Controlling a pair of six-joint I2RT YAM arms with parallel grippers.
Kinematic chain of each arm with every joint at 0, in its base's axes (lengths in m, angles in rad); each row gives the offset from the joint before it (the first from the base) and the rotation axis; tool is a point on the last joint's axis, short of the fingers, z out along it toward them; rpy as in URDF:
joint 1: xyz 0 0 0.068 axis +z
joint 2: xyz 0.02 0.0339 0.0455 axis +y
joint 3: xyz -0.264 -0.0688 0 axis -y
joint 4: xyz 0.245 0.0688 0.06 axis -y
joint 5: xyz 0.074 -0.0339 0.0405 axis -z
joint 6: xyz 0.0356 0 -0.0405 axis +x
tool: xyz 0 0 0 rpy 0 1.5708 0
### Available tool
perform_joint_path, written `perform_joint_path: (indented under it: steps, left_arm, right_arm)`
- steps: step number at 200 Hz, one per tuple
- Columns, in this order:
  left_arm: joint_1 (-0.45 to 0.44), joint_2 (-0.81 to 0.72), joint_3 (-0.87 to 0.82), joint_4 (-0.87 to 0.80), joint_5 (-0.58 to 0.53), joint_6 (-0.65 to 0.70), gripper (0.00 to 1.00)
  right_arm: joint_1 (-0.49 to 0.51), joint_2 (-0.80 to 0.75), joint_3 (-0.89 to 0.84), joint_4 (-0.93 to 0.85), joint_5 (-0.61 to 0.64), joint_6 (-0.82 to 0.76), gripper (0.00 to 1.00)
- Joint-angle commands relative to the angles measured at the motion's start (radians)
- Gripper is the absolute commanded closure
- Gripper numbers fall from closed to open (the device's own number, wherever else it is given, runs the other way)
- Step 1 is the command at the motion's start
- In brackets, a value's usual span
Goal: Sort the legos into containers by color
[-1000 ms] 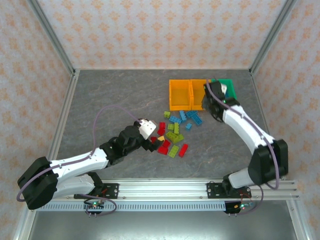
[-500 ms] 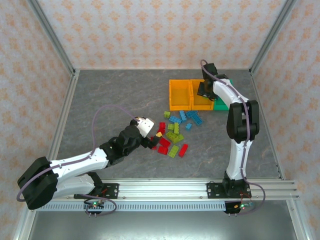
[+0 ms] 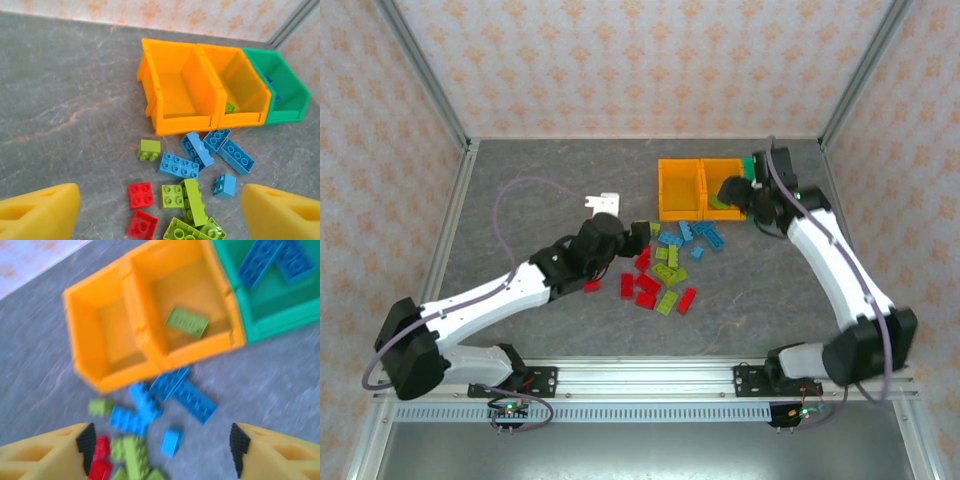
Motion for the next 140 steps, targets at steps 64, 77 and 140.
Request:
perform_joint_path:
  steps: [64,77,140]
  left_arm:
    - [0.102,0.009,-0.077,-0.556,-0.021,-0.346,0.16]
    - [0.122,0.021,-0.126,-0.508,0.014,-0.339,0.16]
    - [0.162,0.190,-0.156,-0.366,0.135,-0.316,0.19]
  right_arm:
    - [0.324,-0.342,-0.322,-0.126,-0.145,0.203,0.09]
    - [0.332,-0.330,-0.307,-0.141,-0.140,0.198,0.08]
    - [0.333,-0.258,-0.279,-0.094,-0.095,0.210,0.04]
